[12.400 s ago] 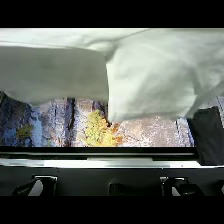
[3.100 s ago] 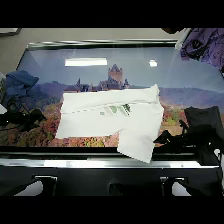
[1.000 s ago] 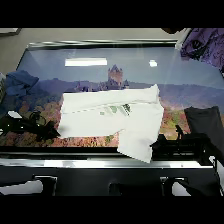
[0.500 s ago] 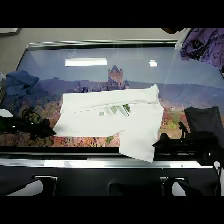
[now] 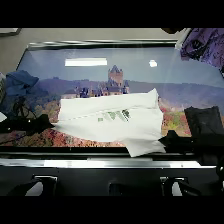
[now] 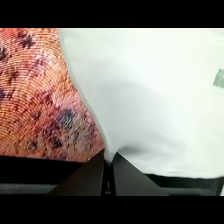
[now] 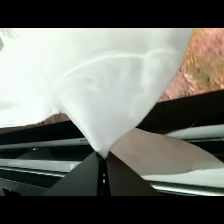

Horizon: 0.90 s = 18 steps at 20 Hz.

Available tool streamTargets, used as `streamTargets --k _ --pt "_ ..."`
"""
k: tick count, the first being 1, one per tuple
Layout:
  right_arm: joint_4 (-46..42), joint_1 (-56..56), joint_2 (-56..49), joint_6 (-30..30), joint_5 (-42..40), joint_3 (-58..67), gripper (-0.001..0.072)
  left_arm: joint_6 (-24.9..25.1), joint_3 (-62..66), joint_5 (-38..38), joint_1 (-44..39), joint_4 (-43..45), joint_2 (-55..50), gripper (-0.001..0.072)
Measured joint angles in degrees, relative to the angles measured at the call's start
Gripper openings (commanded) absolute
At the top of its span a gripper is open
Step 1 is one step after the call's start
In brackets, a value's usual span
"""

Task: Fold the clothes and pants, and hang the long-sleeved shirts on hangers.

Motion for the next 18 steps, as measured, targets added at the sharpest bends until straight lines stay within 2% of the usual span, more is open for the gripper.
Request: streamTargets --k 4,7,11,18 --pt "2.23 2.82 -10.73 -4.07 4.96 9.05 0.003 -1.6 0.31 10.67 -3.87 0.02 -3.23 0.0013" --pt "0.87 8.96 -21.46 -4.57 10.71 18.43 0.003 -2.71 1.81 16.74 -4.92 0.02 -6.27 0.0013" --pt "-1.53 12.92 -34.64 -1.6 16.96 32.44 0.003 -3.28 5.64 21.7 -5.38 0.07 -10.93 0.0013" --pt "-5.2 14.16 -49.4 3.13 20.57 50.82 0.003 -4.42 14.53 25.27 -5.51 2.36 -20.57 0.0013"
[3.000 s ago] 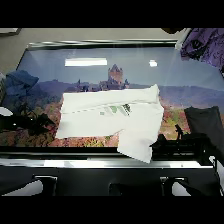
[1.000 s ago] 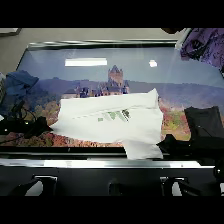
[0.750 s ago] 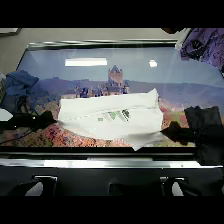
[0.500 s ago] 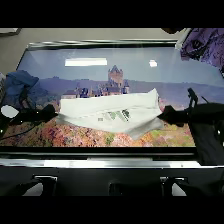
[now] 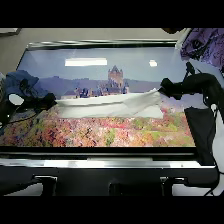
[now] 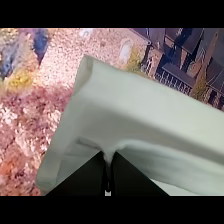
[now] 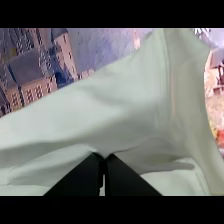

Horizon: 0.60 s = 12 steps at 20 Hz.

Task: Fold the clothes and pants, and hang the long-sleeved shirts on hangers.

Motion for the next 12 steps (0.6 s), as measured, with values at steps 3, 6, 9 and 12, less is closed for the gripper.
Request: streamTargets --k 3,6,9,12 --pt "0.11 0.09 -4.04 1.29 0.83 3.69 0.003 -0.13 4.17 0.42 -0.02 0.68 -4.61 0.0013" --pt "0.92 0.28 -7.32 1.86 1.75 5.01 0.0031 -0.68 6.97 0.68 -0.13 0.79 -8.83 0.0014" --pt "1.18 1.31 -10.71 1.86 2.36 5.51 0.0038 -1.03 8.28 0.74 -0.5 0.46 -12.26 0.0019" --pt "1.25 2.23 -13.44 2.27 2.38 5.73 0.0279 -1.03 8.87 0.79 -1.03 -0.09 -14.19 0.0333"
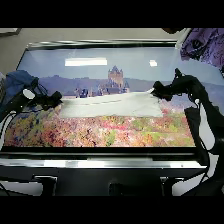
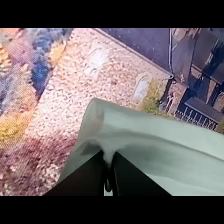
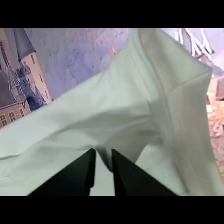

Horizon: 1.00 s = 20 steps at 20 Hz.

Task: Fold the clothes and pants, and hang the long-sleeved shirts on hangers.

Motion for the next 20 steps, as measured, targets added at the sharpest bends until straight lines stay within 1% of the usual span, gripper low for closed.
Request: streamTargets --k 1,2,3,4,5,6,7,9,14,19,20 --pt "0.15 -0.13 -0.37 0.07 -0.42 0.33 0.0368 -0.02 0.46 0.02 -0.07 -0.15 -0.28 0.0462" --pt "0.11 -0.72 -0.61 0.22 -1.57 1.16 0.0444 -0.04 1.22 -0.15 0.07 -0.33 -0.37 0.0475" --pt "-0.07 -1.64 -0.72 0.24 -3.23 2.34 0.0489 -0.04 2.38 -0.92 0.37 -0.37 -0.37 0.0475" --pt "-0.35 -3.08 -0.81 0.24 -5.53 3.78 0.0489 -0.07 3.78 -2.12 0.9 -0.37 -0.26 0.0478" --pt "-0.7 -4.87 -0.87 0.22 -7.89 5.09 0.049 -0.07 5.2 -3.65 1.4 -0.37 -0.02 0.0514" --pt "-0.85 -6.71 -0.96 -0.04 -10.03 6.01 0.0491 -0.07 6.58 -5.29 1.92 -0.22 0.24 0.0533" --pt "-0.85 -8.59 -1.11 -0.7 -11.87 6.69 0.0534 -0.09 7.93 -7.41 2.47 0.42 0.61 0.0533" --pt "0.17 -11.96 -1.95 -2.99 -15.5 7.54 0.0591 -0.11 9.84 -10.69 3.28 1.79 1.38 0.0533" --pt "3.72 -15.13 -6.6 -9.49 -22.86 8.26 0.06 -0.2 11.78 -15.76 3.93 3.76 2.4 0.0533" --pt "6.49 -13.07 -11.02 -12.09 -24.37 8.39 0.0597 -0.5 12.2 -17.16 4.04 4.2 2.62 0.0533" --pt "7.28 -12.13 -11.65 -12.35 -24.61 8.41 0.0567 -0.59 12.24 -17.29 4.04 4.24 2.62 0.0533"
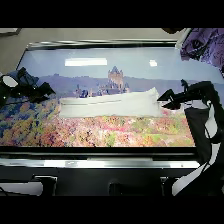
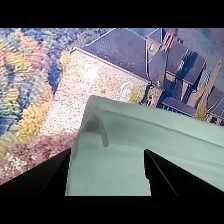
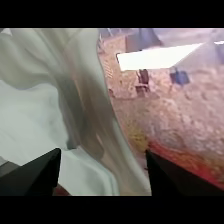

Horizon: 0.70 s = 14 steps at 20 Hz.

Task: Fold the clothes and pants, and hang the long-sleeved shirts on hangers.

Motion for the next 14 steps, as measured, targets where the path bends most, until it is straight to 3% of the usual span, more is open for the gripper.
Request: streamTargets --k 1,4,5,6,7,14 --pt "0.48 1.07 -0.46 -0.15 0.02 0.07 0.0494 -0.02 0.02 -0.02 0.0 0.0 0.0 0.0533" --pt "0.26 4.31 -1.44 -0.61 2.14 0.02 0.0052 -0.07 0.02 -0.17 -0.24 -0.09 0.0 0.0519" --pt "0.37 5.01 -1.46 -0.59 2.6 0.0 0.0032 -0.07 0.02 -0.13 -0.52 -0.39 0.0 0.0378" --pt "0.39 5.46 -1.11 -0.59 2.89 0.0 0.0032 -0.17 0.02 0.2 -0.96 -1.14 -0.07 0.0112" --pt "0.2 5.75 -0.57 -0.39 3.28 0.0 0.0031 -0.28 0.02 0.5 -1.53 -2.21 -0.24 0.0016" --pt "-10.21 6.34 11.61 8.02 1.88 1.97 0.0032 0.17 0.04 4.7 -13.73 -14.78 -5.25 0.0015"
